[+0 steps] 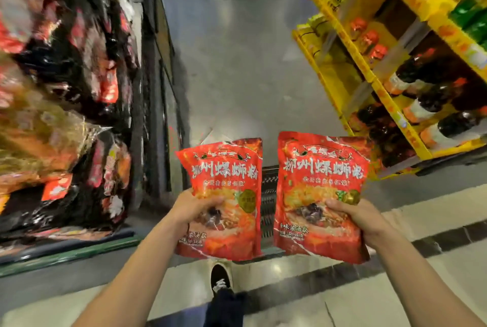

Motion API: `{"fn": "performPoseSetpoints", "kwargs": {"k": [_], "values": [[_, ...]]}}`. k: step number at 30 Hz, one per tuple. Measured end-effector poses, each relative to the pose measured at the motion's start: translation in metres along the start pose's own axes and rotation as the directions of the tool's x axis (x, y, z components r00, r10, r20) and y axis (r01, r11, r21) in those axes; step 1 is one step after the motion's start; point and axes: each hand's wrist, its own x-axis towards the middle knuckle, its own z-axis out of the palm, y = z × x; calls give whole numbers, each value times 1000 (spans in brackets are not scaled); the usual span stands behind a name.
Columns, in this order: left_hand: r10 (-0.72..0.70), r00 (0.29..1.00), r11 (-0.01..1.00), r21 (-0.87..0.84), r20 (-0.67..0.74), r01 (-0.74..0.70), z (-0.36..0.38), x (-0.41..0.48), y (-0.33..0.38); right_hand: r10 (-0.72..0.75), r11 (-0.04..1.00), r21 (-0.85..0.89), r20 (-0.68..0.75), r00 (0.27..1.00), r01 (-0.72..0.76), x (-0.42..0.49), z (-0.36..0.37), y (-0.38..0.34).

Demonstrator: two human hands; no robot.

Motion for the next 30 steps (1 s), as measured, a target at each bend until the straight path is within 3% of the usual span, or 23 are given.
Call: {"fn": "performPoseSetpoints", "kwargs": {"k": [8,20,26,30], "values": [[-212,973,975,-81,-91,205,58,128,-74,140,978,-162,36,989,-133,158,-7,47],[-353,921,935,-98,-166,341,142,312,-222,290,907,-334,56,955,-256,391,-21,192],[-394,908,918,-19,-142,396,157,369,-288,351,886,-344,62,934,-310,454,-7,261],[-482,874,876,-66,-63,478,165,408,-328,436,862,-309,51,899,-401,485,-1,302]]}}
